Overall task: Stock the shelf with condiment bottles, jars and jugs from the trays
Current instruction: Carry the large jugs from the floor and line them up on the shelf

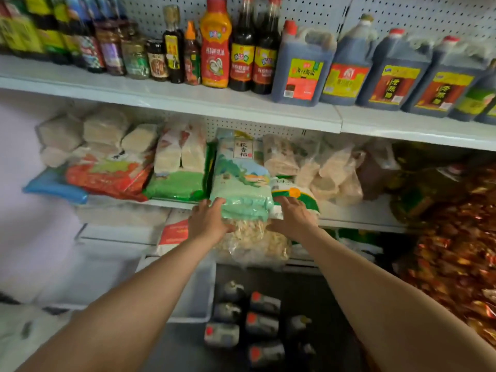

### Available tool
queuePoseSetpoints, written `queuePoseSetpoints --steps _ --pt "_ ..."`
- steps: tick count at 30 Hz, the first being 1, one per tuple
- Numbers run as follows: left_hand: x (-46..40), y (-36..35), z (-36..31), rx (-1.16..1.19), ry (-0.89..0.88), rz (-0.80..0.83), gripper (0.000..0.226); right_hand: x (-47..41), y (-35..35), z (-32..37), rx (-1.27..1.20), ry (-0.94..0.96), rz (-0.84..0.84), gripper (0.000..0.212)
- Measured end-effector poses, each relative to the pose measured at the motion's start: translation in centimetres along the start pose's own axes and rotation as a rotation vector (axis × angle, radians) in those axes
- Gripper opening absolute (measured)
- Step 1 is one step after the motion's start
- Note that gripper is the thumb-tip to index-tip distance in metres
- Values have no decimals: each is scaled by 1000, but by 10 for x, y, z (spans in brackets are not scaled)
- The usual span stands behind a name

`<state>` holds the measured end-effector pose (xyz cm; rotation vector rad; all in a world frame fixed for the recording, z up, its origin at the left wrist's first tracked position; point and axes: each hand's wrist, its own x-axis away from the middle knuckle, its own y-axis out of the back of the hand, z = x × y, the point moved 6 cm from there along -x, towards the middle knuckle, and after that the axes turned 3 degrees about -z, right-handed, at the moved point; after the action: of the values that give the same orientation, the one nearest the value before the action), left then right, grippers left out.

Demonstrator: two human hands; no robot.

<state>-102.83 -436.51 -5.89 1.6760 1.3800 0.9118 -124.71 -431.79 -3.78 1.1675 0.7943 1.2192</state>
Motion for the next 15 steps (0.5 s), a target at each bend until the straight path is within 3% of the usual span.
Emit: queuePoseSetpoints --steps 8,15 --pt "-2 -90 45 -24 27 196 76 5 -105 -34 14 -113 167 84" --pt "4 -207 121 -15 97 359 68 20 -257 -72 -61 -190 375 76"
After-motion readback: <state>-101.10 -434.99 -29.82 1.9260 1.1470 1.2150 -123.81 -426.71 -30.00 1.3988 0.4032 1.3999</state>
